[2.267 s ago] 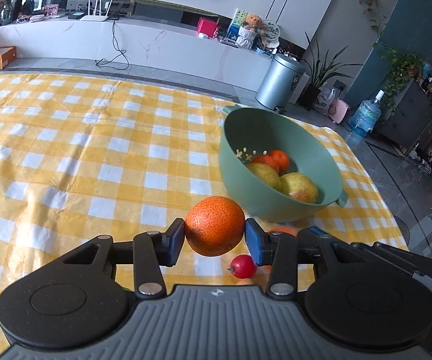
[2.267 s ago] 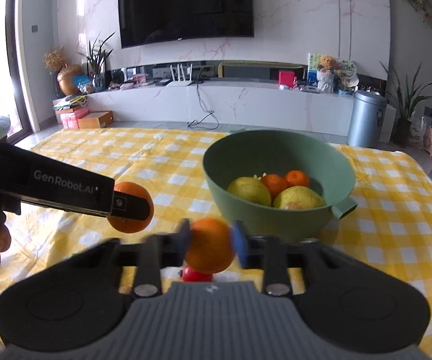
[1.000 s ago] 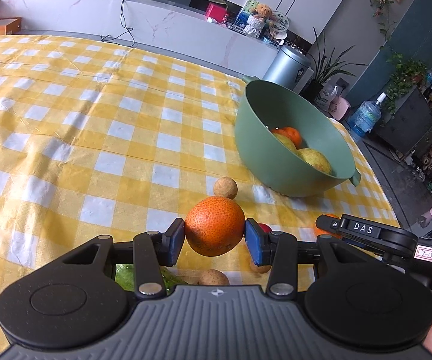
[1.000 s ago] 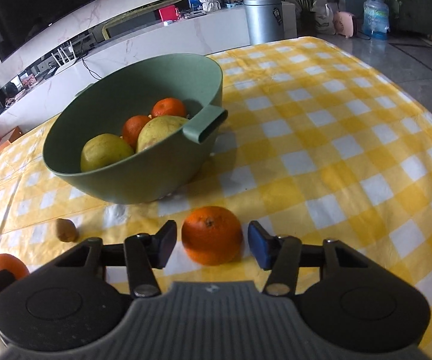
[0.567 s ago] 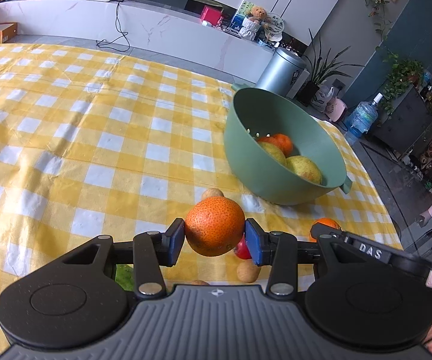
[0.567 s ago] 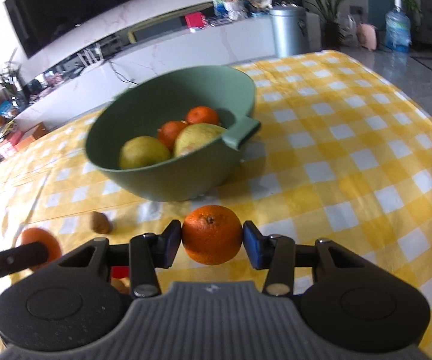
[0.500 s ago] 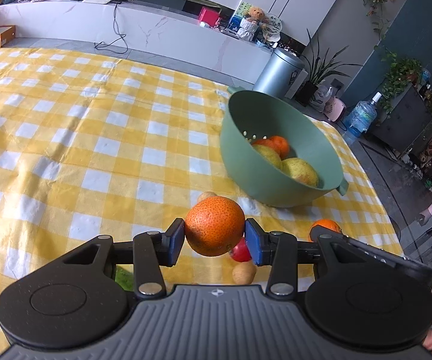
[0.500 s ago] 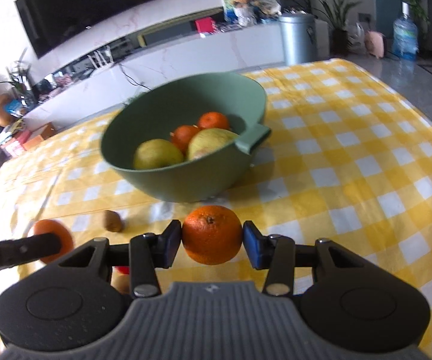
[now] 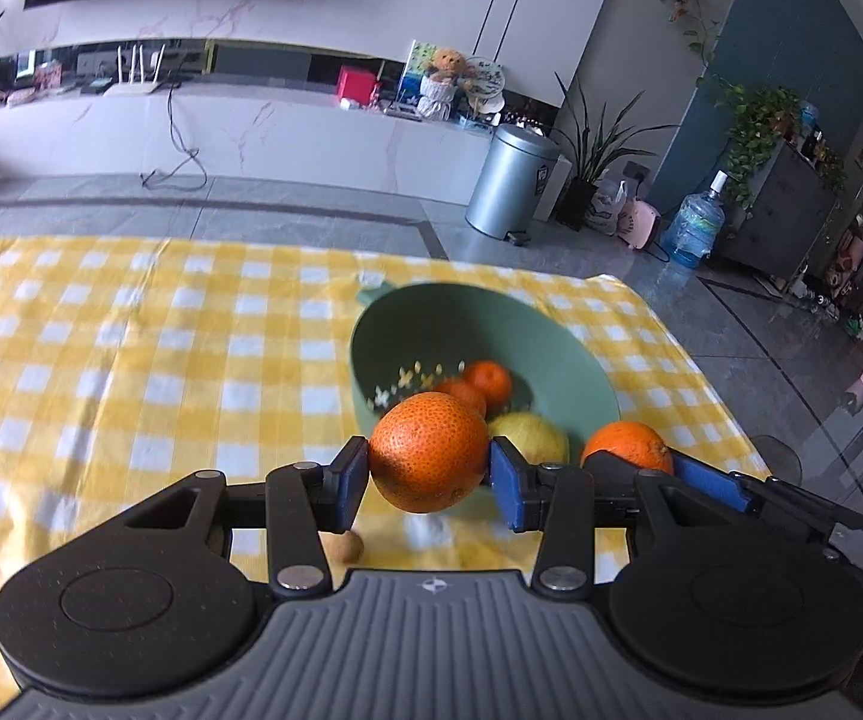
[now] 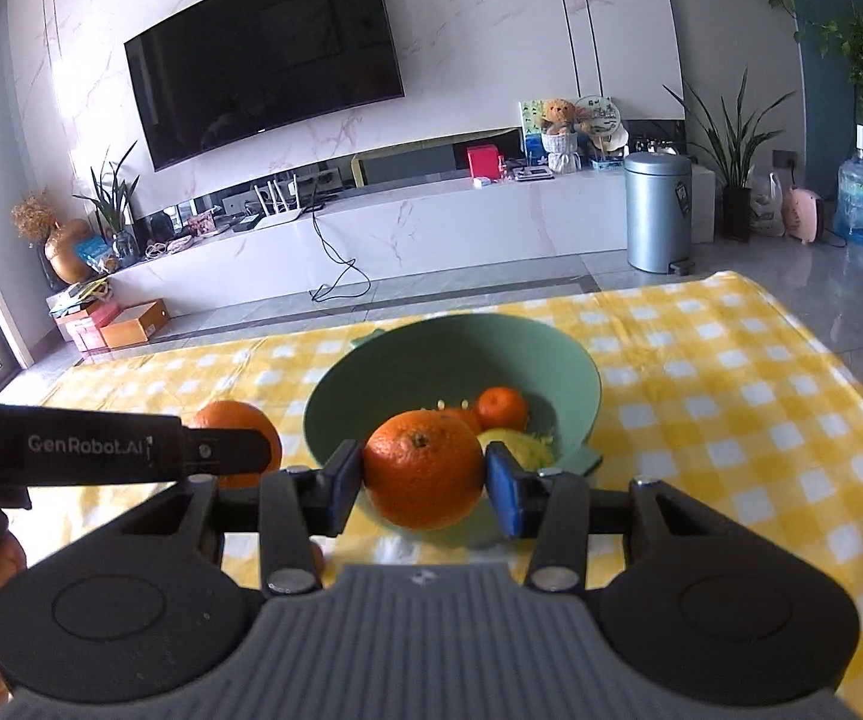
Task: Organize fruits
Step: 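Carry both oranges into the green colander and open both tools, then withdraw both tools from the colander toward the cucumber and kiwis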
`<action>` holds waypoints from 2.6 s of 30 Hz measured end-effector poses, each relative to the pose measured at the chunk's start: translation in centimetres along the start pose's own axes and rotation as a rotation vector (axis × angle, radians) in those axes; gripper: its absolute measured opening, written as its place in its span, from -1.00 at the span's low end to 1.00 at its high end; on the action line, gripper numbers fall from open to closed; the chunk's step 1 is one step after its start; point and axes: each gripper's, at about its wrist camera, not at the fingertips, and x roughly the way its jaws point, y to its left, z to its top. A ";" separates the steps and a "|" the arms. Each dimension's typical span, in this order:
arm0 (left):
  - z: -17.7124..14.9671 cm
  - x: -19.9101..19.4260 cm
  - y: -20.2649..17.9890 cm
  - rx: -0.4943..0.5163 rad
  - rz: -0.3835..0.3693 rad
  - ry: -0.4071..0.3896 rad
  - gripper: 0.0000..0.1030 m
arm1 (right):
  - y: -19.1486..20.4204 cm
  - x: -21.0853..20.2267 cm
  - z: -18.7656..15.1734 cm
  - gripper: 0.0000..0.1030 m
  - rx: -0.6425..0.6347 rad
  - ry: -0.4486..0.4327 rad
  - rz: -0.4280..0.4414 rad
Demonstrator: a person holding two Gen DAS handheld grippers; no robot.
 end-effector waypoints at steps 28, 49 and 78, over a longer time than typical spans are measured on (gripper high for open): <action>3.2 11.1 -1.4 0.165 0.120 0.157 -0.05 | -0.6 11.1 1.7 -0.18 -0.230 0.108 -0.125; 3.7 8.5 -2.1 0.184 0.168 0.101 0.26 | -0.8 9.6 1.6 0.08 -0.176 0.043 -0.065; -3.1 -6.2 -0.7 0.101 0.237 0.145 0.27 | -0.7 -0.3 -3.8 0.60 0.012 0.090 0.109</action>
